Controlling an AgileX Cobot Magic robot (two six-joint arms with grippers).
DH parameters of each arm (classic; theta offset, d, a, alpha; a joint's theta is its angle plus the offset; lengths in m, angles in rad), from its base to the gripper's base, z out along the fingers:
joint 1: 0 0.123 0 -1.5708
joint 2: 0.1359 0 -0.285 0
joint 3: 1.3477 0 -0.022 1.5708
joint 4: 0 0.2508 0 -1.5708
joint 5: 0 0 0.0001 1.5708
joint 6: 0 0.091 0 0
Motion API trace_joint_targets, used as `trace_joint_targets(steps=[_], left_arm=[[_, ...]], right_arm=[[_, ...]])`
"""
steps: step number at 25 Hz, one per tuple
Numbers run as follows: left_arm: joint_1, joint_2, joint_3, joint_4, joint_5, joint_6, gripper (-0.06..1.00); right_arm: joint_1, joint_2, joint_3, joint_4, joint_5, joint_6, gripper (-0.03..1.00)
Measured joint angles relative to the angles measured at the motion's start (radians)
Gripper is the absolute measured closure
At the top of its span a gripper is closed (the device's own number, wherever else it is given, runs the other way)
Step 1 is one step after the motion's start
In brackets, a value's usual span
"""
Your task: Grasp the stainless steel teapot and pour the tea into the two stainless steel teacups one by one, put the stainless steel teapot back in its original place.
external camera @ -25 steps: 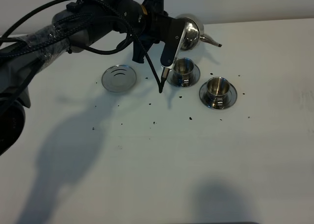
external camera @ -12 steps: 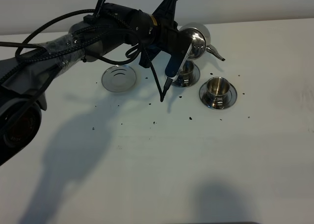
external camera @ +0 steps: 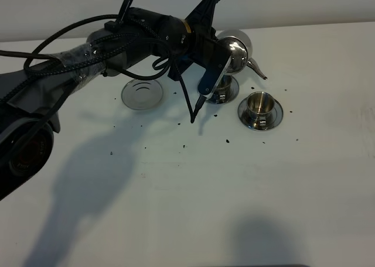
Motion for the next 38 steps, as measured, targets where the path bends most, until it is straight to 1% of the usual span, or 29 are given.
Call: trace_joint_targets(steps=[5,11,16,29,38], left_arm=[[0.000,0.000,0.000,0.000,-0.003,0.044,0.74],[-0.001,0.000,0.000,0.000,0.006,0.049,0.74],[-0.004,-0.003,0.000,0.000,0.034,0.050,0.74],[-0.005,-0.018,0.000,0.000,0.034,0.129,0.74],[-0.007,-0.018,0.000,0.000,0.034,0.154,0.74]], right_arm=[[0.000,0.000,0.000,0.000,0.000,0.000,0.46],[0.000,0.000,0.000,0.000,0.000,0.000,0.46],[0.000,0.000,0.000,0.000,0.000,0.000,0.46],[0.000,0.000,0.000,0.000,0.000,0.000,0.46],[0.000,0.000,0.000,0.000,0.000,0.000,0.46]])
